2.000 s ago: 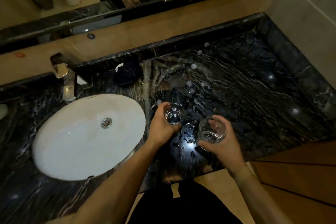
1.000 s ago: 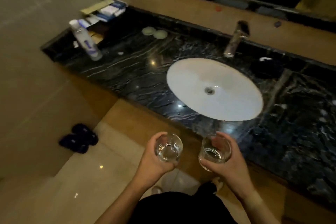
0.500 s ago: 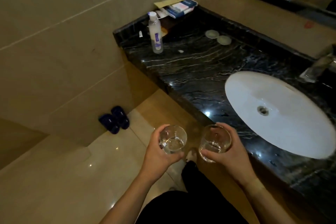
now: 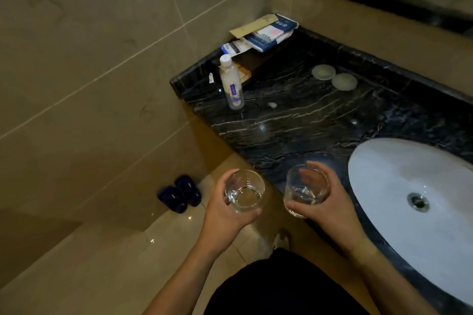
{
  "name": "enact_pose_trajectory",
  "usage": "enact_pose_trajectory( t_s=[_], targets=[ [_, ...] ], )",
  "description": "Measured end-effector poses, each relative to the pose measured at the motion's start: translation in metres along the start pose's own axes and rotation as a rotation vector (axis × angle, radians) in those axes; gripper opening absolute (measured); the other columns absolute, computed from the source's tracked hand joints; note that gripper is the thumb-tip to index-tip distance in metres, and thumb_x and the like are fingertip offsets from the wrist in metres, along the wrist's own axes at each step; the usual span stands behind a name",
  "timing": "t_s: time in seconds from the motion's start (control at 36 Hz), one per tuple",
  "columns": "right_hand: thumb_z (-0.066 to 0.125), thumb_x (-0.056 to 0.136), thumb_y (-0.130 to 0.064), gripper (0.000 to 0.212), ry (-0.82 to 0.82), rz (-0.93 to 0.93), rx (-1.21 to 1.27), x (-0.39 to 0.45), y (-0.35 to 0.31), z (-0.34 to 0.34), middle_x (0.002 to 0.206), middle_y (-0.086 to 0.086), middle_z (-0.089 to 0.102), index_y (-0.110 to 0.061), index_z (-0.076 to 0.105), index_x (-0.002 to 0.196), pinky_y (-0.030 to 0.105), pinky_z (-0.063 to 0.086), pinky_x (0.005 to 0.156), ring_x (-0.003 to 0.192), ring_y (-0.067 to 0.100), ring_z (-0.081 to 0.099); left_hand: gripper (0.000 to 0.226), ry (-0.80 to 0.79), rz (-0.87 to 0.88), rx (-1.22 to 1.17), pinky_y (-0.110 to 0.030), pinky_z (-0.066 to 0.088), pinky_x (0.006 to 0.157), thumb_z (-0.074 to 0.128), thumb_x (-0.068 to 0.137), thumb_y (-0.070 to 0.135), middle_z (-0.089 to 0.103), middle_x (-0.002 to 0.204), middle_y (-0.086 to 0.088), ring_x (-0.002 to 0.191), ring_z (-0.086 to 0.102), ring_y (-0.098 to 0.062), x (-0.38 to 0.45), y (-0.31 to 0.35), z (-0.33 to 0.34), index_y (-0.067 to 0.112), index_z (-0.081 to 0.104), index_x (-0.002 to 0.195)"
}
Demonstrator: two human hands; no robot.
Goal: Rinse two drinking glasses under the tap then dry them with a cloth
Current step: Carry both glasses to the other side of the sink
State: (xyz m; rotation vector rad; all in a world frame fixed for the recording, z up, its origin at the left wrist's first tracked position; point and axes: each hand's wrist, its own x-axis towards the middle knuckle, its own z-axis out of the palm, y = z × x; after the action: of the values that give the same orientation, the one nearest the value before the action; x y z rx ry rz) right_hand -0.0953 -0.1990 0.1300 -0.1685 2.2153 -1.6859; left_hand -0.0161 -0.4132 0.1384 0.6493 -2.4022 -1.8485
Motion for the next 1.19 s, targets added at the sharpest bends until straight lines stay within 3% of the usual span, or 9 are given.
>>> enact_pose_trajectory(
  t_s=[0.11,0.22,0.33,0.64,0.72,0.86,1.06,1.19],
  targets=[
    [0.095,0.056,-0.018,0.09,0.021,0.008,0.003,0.028,-0.001,-0.015,0.123,-0.025,0.061,-0.048,0.048,0.126,0.011,0.046,0.091,0.112,-0.011,0.057,0.086,-0.021,-0.026,-0.012,-0.012,0.049,0.092,0.093,0.062,0.008,0.058,0.128,0.012,0.115,0.057,0.002,0.034,0.015,0.011,0.038,0.049,0.129],
    [0.095,0.056,-0.012,0.09,0.062,-0.009,0.006,0.051,-0.003,-0.032,0.124,-0.021,0.062,-0.045,0.049,0.125,0.004,0.045,0.087,0.111,-0.014,0.057,0.087,-0.043,-0.021,-0.004,-0.018,0.051,0.094,0.094,0.061,0.007,0.058,0.129,0.011,0.117,0.058,-0.002,0.062,0.027,0.027,0.038,0.05,0.129],
    [0.096,0.056,-0.015,0.091,0.13,-0.016,0.013,0.066,-0.003,-0.048,0.125,-0.019,0.063,-0.038,0.05,0.131,0.014,0.047,0.095,0.113,-0.008,0.059,0.085,-0.102,-0.028,0.001,-0.026,0.051,0.097,0.093,0.061,0.011,0.06,0.127,0.011,0.113,0.06,0.0,0.088,0.042,0.043,0.038,0.05,0.129],
    [0.096,0.055,-0.018,0.09,0.362,0.04,0.062,0.086,0.003,-0.064,0.126,-0.014,0.065,-0.036,0.05,0.13,0.031,0.05,0.103,0.116,-0.001,0.06,0.087,-0.359,0.003,0.032,-0.011,0.05,0.085,0.089,0.06,-0.006,0.061,0.122,0.008,0.1,0.062,0.01,0.165,0.072,0.084,0.028,0.05,0.13],
    [0.096,0.054,-0.019,0.089,0.438,0.068,0.065,0.092,0.002,-0.062,0.123,-0.017,0.066,-0.041,0.051,0.128,0.028,0.05,0.101,0.116,-0.002,0.061,0.087,-0.428,0.034,0.062,-0.007,0.048,0.08,0.089,0.059,-0.006,0.061,0.12,0.01,0.1,0.062,0.01,0.187,0.078,0.092,0.028,0.05,0.129],
    [0.096,0.053,-0.022,0.092,0.545,0.133,0.076,0.111,-0.002,-0.054,0.123,-0.019,0.066,-0.042,0.05,0.129,0.029,0.05,0.101,0.116,-0.002,0.061,0.085,-0.535,0.074,0.095,-0.011,0.049,0.084,0.091,0.059,-0.004,0.063,0.118,0.011,0.106,0.064,0.001,0.229,0.086,0.101,0.034,0.052,0.124],
    [0.098,0.052,-0.031,0.092,0.639,0.203,0.095,0.148,-0.011,-0.037,0.122,-0.02,0.067,-0.042,0.049,0.129,0.029,0.048,0.104,0.116,-0.002,0.06,0.083,-0.717,0.141,0.119,-0.003,0.045,0.077,0.087,0.062,-0.011,0.063,0.113,0.014,0.095,0.061,0.016,0.289,0.104,0.102,0.023,0.05,0.129],
    [0.097,0.051,-0.032,0.092,0.74,0.238,0.095,0.178,-0.019,-0.023,0.123,-0.019,0.066,-0.04,0.048,0.129,0.022,0.048,0.102,0.115,-0.007,0.059,0.084,-0.794,0.172,0.133,-0.009,0.048,0.083,0.091,0.062,-0.001,0.061,0.12,0.015,0.104,0.06,0.012,0.337,0.104,0.103,0.034,0.05,0.126]
  ],
)
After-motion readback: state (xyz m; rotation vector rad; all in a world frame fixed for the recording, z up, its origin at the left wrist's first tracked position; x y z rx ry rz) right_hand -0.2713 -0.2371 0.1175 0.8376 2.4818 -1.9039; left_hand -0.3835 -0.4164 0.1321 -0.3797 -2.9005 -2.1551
